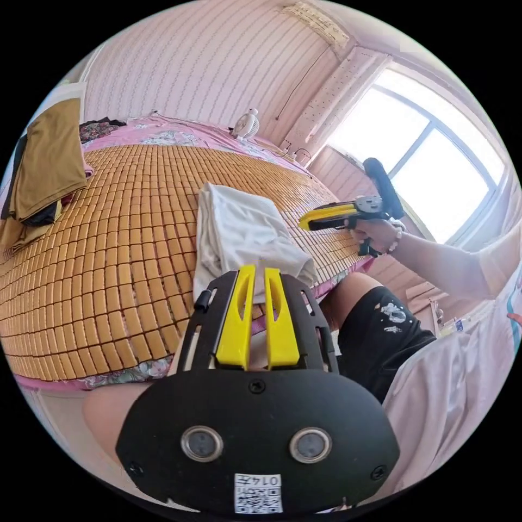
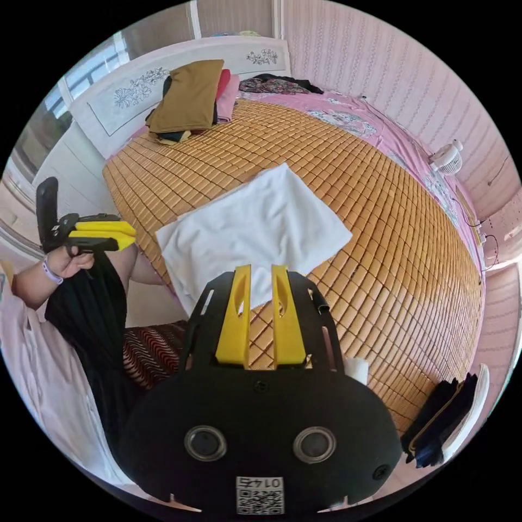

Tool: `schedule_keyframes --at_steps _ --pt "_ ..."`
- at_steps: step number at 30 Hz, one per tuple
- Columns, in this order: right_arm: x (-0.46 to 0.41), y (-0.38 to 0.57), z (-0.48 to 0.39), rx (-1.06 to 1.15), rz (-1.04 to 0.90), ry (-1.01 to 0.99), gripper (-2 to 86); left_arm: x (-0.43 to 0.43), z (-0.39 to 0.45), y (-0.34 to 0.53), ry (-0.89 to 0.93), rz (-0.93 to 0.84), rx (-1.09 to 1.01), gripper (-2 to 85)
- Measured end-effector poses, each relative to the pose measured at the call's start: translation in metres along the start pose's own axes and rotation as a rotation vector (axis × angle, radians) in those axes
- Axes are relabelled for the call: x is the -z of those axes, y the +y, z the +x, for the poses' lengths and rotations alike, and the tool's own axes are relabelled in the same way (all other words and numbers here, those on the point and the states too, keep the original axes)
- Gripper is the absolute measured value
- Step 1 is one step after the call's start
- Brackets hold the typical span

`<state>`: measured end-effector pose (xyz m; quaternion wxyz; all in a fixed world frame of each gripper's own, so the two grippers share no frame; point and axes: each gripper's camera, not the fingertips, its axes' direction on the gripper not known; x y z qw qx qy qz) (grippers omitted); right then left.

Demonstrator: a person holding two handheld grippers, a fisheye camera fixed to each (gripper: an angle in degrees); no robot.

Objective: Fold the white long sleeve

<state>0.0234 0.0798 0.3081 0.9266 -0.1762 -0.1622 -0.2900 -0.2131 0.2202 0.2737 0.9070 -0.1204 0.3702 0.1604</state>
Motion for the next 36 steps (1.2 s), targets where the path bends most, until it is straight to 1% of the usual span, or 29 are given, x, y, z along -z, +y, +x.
schedule_keyframes --at_steps 4,7,9,10,11,12,13,14,16,18,20,22,24,26,28,30,31,33,34,36 --pt "-0.016 0.009 -0.043 0.065 0.07 -0.139 7.8 0.004 -0.016 -0.01 -0.122 -0.036 0.042 5.0" --pt "-0.041 0.005 -0.071 0.128 0.029 -0.2 9.3 -0.01 -0.022 -0.023 -0.183 -0.084 0.041 5.7" --pt "-0.058 0.004 -0.08 0.147 -0.03 -0.186 10.0 -0.029 -0.023 -0.033 -0.186 -0.136 0.042 6.5" --pt "-0.069 0.008 -0.08 0.148 -0.071 -0.128 9.6 -0.034 -0.023 -0.035 -0.182 -0.15 0.039 6.6" --pt "-0.065 0.016 -0.076 0.141 -0.028 -0.077 6.7 -0.043 -0.021 -0.039 -0.192 -0.18 0.036 6.8" --pt "-0.061 0.019 -0.072 0.134 -0.02 -0.075 5.2 -0.052 -0.019 -0.041 -0.21 -0.208 0.035 6.7" --pt "-0.053 0.026 -0.06 0.106 -0.025 -0.122 3.5 -0.056 -0.019 -0.042 -0.216 -0.226 0.039 6.6" --pt "-0.039 0.038 -0.044 0.062 0.009 -0.19 2.3 -0.058 -0.019 -0.044 -0.216 -0.224 0.044 6.0" --pt "-0.013 0.062 -0.014 -0.037 0.096 -0.239 1.7 -0.059 -0.019 -0.045 -0.174 -0.233 0.041 4.4" --pt "0.013 0.093 0.021 -0.157 0.164 -0.266 1.4 -0.055 -0.021 -0.047 -0.117 -0.238 0.043 1.0" --pt "0.046 0.143 0.065 -0.328 0.245 -0.27 1.1 -0.051 -0.018 -0.048 -0.123 -0.247 0.03 -0.1" --pt "0.07 0.183 0.093 -0.437 0.312 -0.259 1.0 -0.043 -0.012 -0.049 -0.138 -0.25 0.011 -0.6" --pt "0.096 0.223 0.117 -0.544 0.389 -0.257 0.9 -0.013 -0.004 -0.052 -0.095 -0.165 0.004 -0.8" --pt "0.134 0.268 0.139 -0.647 0.515 -0.253 0.8 0.018 0.002 -0.059 -0.066 -0.08 0.003 -0.9" --pt "0.165 0.291 0.151 -0.676 0.593 -0.237 0.7 0.053 0.011 -0.071 -0.067 0.012 -0.021 -1.0" --pt "0.199 0.304 0.157 -0.656 0.661 -0.199 0.7 0.105 0.027 -0.094 -0.104 0.127 -0.073 -1.0" --pt "0.225 0.308 0.159 -0.608 0.711 -0.18 0.6 0.119 0.032 -0.101 -0.117 0.155 -0.09 -1.0" --pt "0.267 0.307 0.157 -0.519 0.773 -0.144 0.6 0.179 0.053 -0.124 -0.192 0.268 -0.164 -1.0" --pt "0.297 0.304 0.154 -0.463 0.819 -0.116 0.5 0.194 0.057 -0.128 -0.204 0.296 -0.173 -1.0" --pt "0.342 0.3 0.148 -0.39 0.88 -0.079 0.5 0.264 0.067 -0.142 -0.203 0.442 -0.163 -1.0"
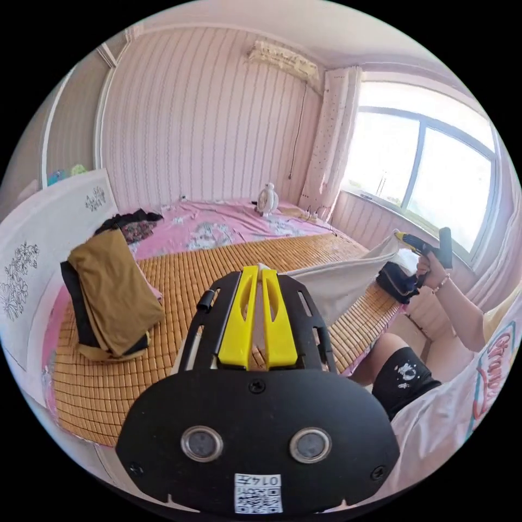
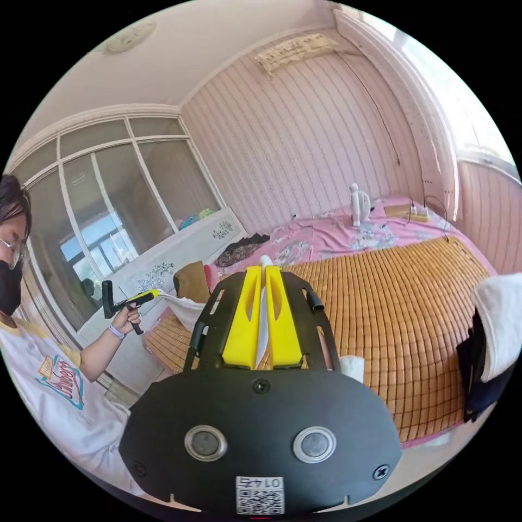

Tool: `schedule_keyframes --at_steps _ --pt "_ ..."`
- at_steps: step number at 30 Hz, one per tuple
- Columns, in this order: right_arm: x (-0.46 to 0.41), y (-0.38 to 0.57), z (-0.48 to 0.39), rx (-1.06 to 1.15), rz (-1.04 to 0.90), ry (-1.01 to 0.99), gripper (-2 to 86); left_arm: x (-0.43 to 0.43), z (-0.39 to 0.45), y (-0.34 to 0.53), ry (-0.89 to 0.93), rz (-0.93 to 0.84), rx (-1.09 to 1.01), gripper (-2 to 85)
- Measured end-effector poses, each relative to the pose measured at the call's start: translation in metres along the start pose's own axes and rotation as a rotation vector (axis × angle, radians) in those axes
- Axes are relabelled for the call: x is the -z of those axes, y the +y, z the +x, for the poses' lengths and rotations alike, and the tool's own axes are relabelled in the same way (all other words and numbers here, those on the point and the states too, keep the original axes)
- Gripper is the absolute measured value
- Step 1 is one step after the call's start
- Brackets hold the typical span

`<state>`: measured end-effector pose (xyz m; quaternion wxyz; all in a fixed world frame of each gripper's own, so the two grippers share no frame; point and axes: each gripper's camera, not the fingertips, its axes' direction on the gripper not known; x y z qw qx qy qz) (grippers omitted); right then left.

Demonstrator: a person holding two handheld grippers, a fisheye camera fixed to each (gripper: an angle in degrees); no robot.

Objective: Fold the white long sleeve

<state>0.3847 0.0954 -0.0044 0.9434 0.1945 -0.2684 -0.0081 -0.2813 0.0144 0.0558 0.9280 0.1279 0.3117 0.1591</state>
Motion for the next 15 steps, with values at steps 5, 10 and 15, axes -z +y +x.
schedule_keyframes --at_steps 5,10,15 --pt "0.087 -0.084 -0.056 0.152 0.225 -0.09 0.5 0.134 0.007 -0.065 -0.028 0.297 -0.023 -1.0" --pt "0.143 -0.124 -0.098 0.194 0.302 -0.123 0.4 0.24 0.029 -0.097 -0.079 0.462 -0.037 -1.0" --pt "0.213 -0.139 -0.124 0.217 0.402 -0.145 0.4 0.32 0.059 -0.093 -0.074 0.639 -0.052 -1.0"
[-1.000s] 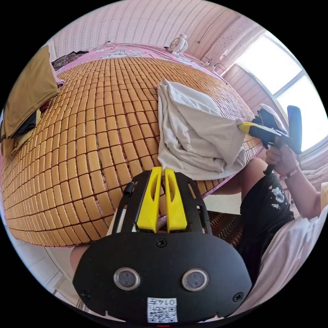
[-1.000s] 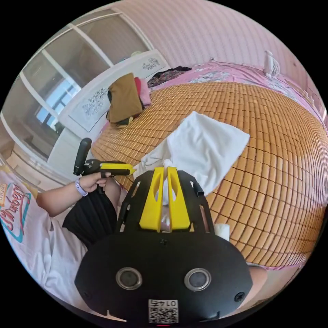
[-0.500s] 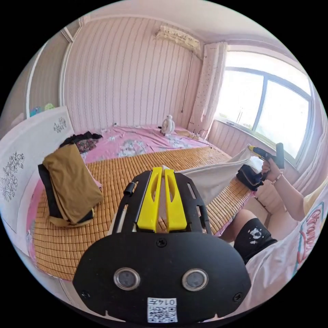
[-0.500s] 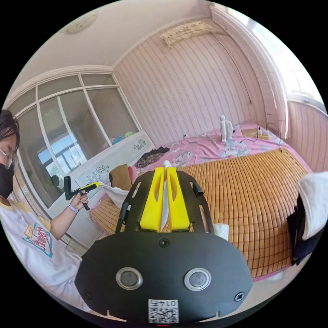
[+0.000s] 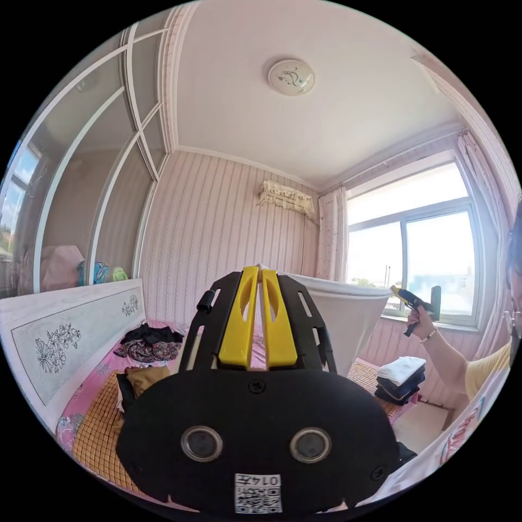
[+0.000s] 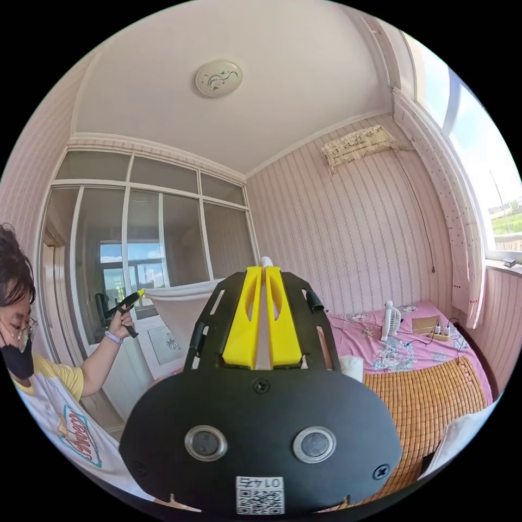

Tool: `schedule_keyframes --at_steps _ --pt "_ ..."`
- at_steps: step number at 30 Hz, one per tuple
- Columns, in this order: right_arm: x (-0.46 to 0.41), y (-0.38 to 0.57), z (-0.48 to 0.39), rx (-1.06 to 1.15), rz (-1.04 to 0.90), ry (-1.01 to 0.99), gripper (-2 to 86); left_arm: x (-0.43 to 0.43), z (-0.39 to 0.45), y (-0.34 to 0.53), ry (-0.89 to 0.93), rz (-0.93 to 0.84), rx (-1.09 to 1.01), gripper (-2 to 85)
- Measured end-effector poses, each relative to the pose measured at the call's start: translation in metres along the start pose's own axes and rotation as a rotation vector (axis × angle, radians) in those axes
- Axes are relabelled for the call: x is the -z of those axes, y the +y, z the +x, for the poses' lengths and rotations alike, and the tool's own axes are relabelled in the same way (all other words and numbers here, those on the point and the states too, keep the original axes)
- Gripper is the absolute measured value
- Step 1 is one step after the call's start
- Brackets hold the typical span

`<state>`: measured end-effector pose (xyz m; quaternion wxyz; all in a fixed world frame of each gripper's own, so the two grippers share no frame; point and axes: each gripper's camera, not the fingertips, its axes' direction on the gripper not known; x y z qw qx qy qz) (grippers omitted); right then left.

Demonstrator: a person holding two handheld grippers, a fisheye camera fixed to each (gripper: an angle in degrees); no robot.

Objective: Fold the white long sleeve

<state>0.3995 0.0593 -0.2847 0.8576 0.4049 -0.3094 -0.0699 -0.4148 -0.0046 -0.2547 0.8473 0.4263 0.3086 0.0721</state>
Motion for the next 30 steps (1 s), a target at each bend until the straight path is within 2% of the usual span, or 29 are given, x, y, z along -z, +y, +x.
schedule_keyframes --at_steps 5,9,13,16,21,23,26,28,30 --pt "0.06 -0.042 -0.044 0.144 0.08 0.004 0.4 0.051 0.03 -0.032 0.027 0.132 -0.05 -1.0" --pt "0.094 -0.074 -0.078 0.251 0.169 -0.041 0.4 0.09 0.046 -0.066 0.049 0.302 -0.075 -1.0" --pt "0.112 -0.11 -0.11 0.385 0.248 -0.034 0.4 0.098 0.052 -0.098 0.042 0.372 -0.127 -1.0" --pt "0.077 -0.12 -0.1 0.397 0.135 0.02 0.4 0.061 0.042 -0.108 0.003 0.29 -0.136 -1.0" --pt "-0.055 -0.065 -0.017 0.274 -0.325 0.146 0.4 -0.093 -0.009 -0.044 -0.103 -0.126 -0.05 -1.0" --pt "-0.116 -0.019 0.036 0.119 -0.47 0.193 0.4 -0.144 -0.03 -0.001 -0.117 -0.227 0.038 -1.0" --pt "-0.161 -0.006 0.08 -0.039 -0.442 0.212 0.4 -0.214 -0.054 0.057 -0.186 -0.361 0.15 -1.0" --pt "-0.177 -0.03 0.088 -0.044 -0.369 0.212 0.4 -0.237 -0.055 0.052 -0.189 -0.335 0.124 -1.0" --pt "-0.183 -0.066 0.083 0.021 -0.236 0.224 0.4 -0.252 -0.044 0.013 -0.194 -0.218 0.021 -1.0"
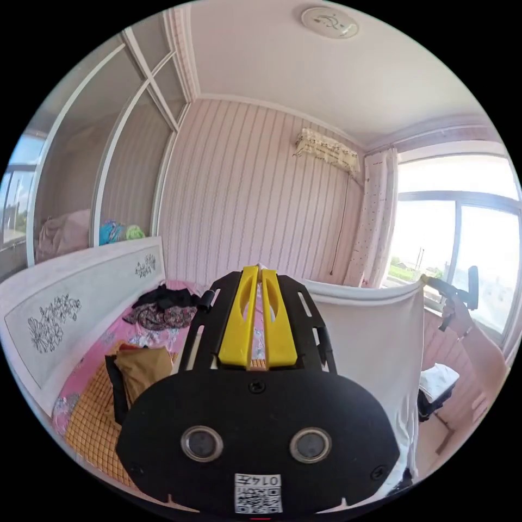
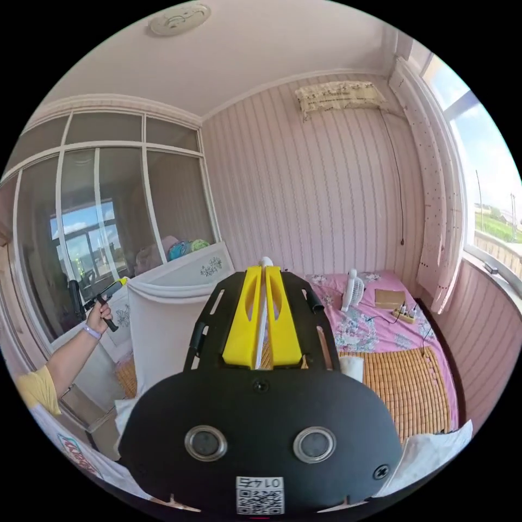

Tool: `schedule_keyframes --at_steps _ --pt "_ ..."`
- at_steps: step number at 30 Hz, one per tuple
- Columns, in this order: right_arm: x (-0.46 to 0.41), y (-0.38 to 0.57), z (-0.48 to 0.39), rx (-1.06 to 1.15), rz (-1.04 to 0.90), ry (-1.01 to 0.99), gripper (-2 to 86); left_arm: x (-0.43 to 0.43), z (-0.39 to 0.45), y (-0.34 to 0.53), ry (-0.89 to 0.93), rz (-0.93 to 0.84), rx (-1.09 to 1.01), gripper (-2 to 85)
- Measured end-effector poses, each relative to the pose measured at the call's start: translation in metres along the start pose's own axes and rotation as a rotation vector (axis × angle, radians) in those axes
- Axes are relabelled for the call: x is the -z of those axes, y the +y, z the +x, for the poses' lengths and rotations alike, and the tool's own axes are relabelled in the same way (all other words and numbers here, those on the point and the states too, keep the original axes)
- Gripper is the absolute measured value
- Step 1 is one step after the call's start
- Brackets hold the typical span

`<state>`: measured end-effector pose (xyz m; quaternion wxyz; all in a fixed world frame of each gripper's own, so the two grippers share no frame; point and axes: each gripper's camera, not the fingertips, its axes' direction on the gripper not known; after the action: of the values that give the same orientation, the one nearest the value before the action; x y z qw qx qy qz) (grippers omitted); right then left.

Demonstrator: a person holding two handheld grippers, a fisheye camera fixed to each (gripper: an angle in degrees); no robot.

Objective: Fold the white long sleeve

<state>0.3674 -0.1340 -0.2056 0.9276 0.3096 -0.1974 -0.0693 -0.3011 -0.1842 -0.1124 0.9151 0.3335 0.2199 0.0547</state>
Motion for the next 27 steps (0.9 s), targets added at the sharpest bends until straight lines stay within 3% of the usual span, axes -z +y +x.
schedule_keyframes --at_steps 2,5,9,13,15,20,27 --pt "0.01 -0.034 -0.011 0.089 0.19 -0.041 0.4 0.005 0.007 -0.028 0.022 0.09 -0.032 -1.0" --pt "0.005 -0.038 -0.019 0.184 0.28 -0.065 0.4 0.003 0.013 -0.041 0.024 0.145 -0.08 -1.0" --pt "-0.021 0.017 -0.012 0.206 0.237 -0.142 0.4 -0.028 -0.006 0.014 0.076 0.052 -0.007 -1.0" --pt "-0.054 0.131 0.012 0.145 0.051 -0.139 0.5 -0.062 -0.018 0.102 0.131 -0.137 -0.001 -1.0" --pt "-0.071 0.189 0.026 0.083 -0.068 -0.131 0.5 -0.083 -0.02 0.181 0.136 -0.322 -0.007 -1.0" --pt "-0.13 0.361 0.054 -0.156 -0.497 -0.081 0.6 -0.112 -0.026 0.341 0.141 -0.654 0.108 -1.0" --pt "-0.176 0.465 0.043 -0.239 -0.851 -0.014 1.0 -0.136 -0.03 0.467 0.131 -1.01 0.218 -0.9"
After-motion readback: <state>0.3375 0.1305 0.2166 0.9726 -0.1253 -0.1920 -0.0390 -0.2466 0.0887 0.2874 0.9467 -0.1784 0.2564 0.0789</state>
